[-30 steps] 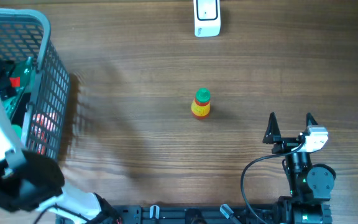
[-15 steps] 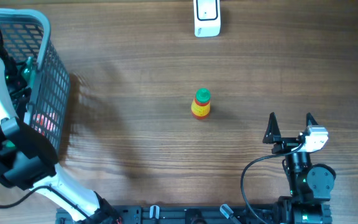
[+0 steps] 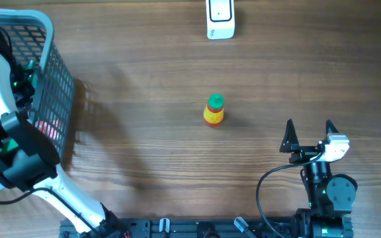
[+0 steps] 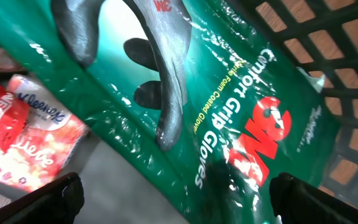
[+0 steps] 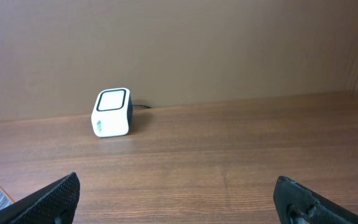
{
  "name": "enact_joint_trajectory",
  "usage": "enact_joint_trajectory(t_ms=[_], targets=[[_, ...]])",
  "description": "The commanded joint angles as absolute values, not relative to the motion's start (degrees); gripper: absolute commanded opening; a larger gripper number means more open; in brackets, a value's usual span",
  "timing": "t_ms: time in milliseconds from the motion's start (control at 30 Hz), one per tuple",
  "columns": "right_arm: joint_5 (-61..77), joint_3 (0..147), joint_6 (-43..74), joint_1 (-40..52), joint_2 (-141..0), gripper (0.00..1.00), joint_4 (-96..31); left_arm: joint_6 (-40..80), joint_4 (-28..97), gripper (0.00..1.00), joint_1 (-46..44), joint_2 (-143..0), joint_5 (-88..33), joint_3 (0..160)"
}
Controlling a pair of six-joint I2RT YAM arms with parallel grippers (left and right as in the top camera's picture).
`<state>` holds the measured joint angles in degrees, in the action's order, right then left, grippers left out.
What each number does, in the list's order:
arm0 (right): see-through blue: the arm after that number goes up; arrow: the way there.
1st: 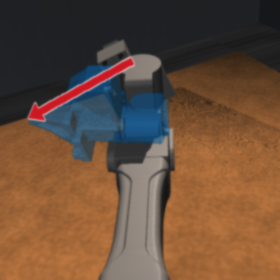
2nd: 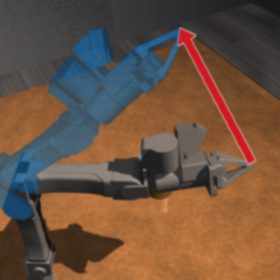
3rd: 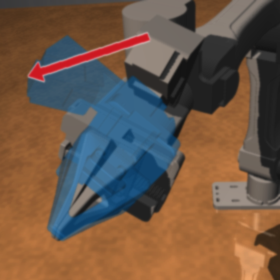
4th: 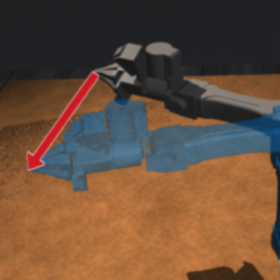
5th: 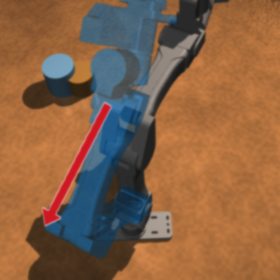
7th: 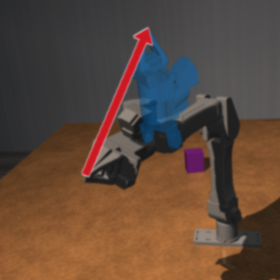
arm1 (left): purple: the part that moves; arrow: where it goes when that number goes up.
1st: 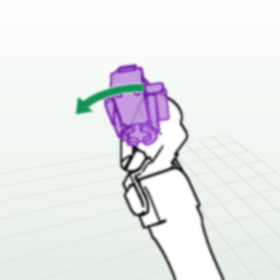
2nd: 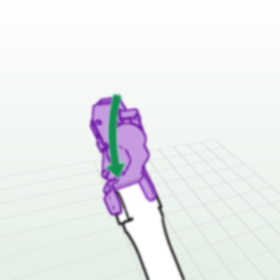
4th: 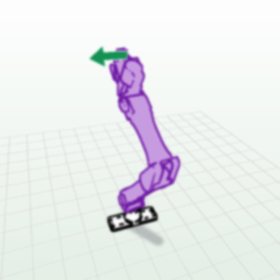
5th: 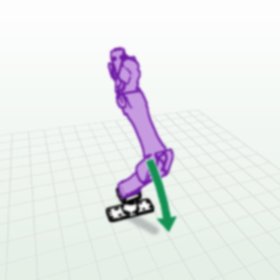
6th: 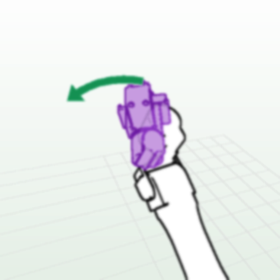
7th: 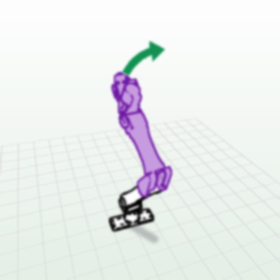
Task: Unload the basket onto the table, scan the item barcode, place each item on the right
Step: 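Grasp the green 3M gloves pack in the basket with the left gripper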
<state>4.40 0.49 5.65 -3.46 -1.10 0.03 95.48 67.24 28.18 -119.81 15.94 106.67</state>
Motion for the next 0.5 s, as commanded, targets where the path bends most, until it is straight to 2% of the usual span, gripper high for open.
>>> enact_joint_trajectory(t_ms=[0,333,467], targets=[[3.6,0.3,4.6,-3.6,-0.8,1.00,0.1,96.7,66.8,1.00,28.4,-122.8,15.9,106.7],[3.6,0.3,4.6,-3.6,-0.8,1.00,0.1,96.7,64.9,1.00,28.6,-123.8,19.2,106.7],[3.6,0.3,4.6,-3.6,-0.8,1.00,0.1,96.4,65.0,0.94,28.6,-123.8,19.2,106.6]])
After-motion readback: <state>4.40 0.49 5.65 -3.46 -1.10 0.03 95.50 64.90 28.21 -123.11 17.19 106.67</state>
